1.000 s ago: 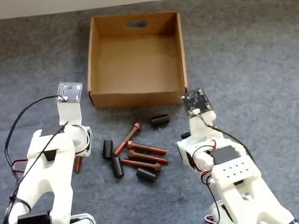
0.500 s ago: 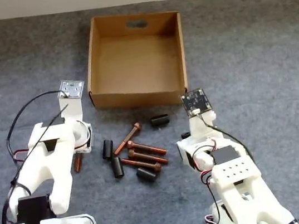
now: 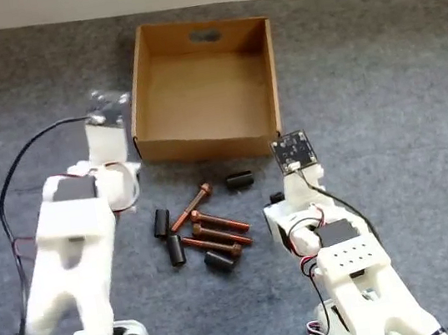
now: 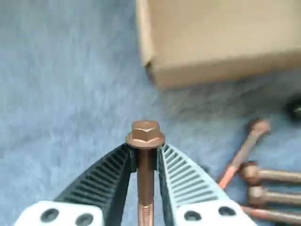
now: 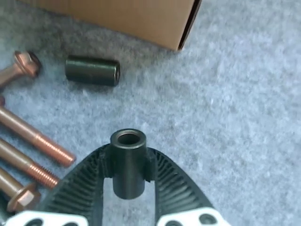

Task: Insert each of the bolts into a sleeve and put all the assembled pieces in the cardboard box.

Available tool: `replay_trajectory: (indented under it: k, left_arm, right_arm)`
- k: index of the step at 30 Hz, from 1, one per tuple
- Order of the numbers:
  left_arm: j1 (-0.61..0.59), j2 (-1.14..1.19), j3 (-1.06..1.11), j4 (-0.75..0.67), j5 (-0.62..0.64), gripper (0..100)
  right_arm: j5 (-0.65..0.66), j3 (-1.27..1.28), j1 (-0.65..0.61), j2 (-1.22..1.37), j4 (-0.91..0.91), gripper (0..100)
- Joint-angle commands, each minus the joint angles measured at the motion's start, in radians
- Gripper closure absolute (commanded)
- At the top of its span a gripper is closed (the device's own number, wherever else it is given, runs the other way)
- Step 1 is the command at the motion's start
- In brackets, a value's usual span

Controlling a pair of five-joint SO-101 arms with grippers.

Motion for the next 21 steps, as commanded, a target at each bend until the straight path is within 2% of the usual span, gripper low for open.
replay_trajectory:
  k: [1, 6, 11, 14, 18, 21]
  left_arm:
    - [0.076, -0.236, -0.051, -0.043, 0.117, 99]
    - [0.081, -0.314, -0.048, -0.269, 0.298, 99]
    - [0.124, -0.286, 0.001, -0.443, 0.338, 99]
    - [0.128, -0.28, 0.035, -0.554, 0.339, 99]
    - [0.125, -0.28, 0.044, -0.678, 0.341, 99]
    - [0.139, -0.278, 0.045, -0.701, 0.341, 99]
  right_arm:
    - [-0.009, -0.062, 0.007, -0.025, -0.03, 99.2]
    - [-0.009, -0.203, -0.044, -0.025, -0.031, 99.2]
    - [-0.009, -0.323, -0.16, -0.018, -0.07, 99.2]
    - [-0.009, -0.314, -0.2, -0.015, -0.217, 99.2]
    - [-0.005, -0.228, -0.199, -0.015, -0.503, 99.2]
    - [-0.009, -0.131, -0.199, -0.024, -0.653, 99.2]
